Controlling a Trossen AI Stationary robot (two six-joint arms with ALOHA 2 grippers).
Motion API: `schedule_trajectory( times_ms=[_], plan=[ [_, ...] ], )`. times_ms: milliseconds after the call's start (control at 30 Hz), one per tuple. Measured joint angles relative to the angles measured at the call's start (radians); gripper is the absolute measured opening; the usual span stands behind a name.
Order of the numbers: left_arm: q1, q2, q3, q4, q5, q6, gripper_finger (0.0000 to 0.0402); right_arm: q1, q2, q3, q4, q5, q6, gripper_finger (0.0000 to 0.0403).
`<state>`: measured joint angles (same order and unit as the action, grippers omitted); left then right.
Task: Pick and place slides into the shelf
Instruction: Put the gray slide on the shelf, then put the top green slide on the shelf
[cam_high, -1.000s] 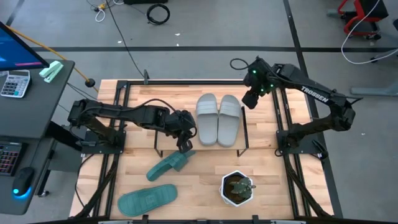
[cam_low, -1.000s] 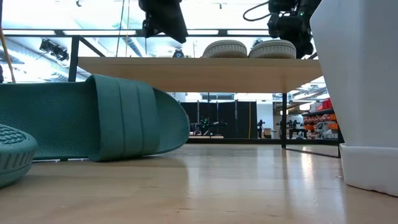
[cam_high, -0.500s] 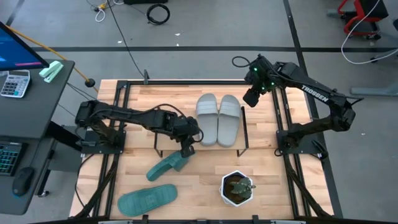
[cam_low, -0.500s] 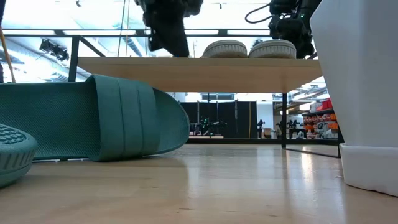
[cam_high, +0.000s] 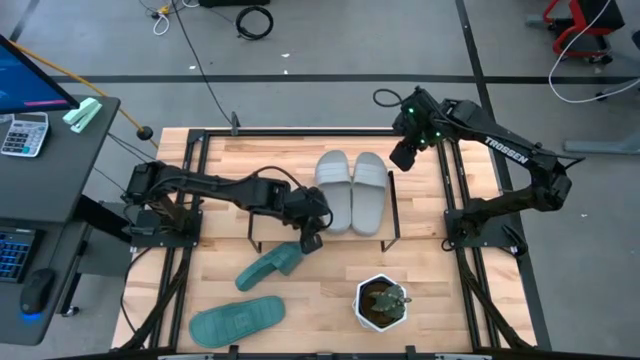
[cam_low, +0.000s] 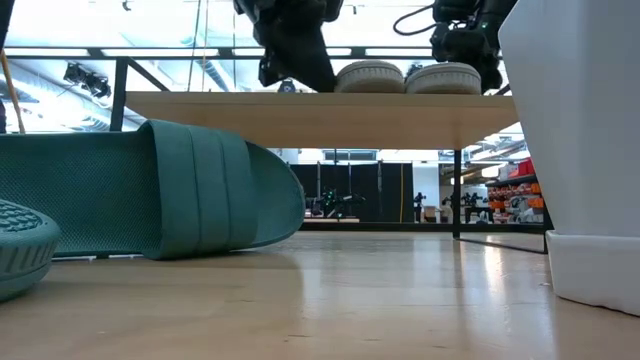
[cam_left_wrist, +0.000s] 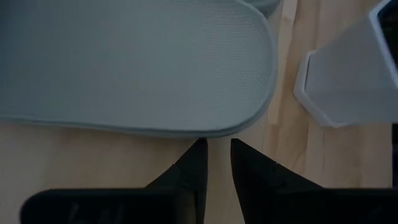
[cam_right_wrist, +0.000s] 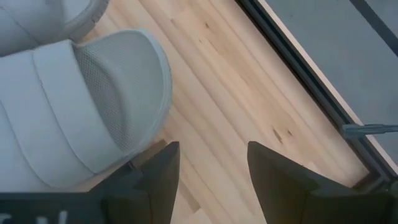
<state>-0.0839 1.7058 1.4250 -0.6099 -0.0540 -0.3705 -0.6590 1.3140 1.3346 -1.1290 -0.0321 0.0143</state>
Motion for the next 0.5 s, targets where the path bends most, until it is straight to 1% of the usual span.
schedule_trajectory(
  times_ms=[233,500],
  plan=[
    [0.009,0.0,0.0,0.004,-0.001,-0.001,0.0081,0.0,0.0,0.0,0.004,-0.01,-0.014,0.0195],
    [0.003,0.0,0.0,-0.043,0.065,-0.03,0.0082,0.0,0.0,0.0,0.004,-0.022,-0.017,0.0195]
  ],
)
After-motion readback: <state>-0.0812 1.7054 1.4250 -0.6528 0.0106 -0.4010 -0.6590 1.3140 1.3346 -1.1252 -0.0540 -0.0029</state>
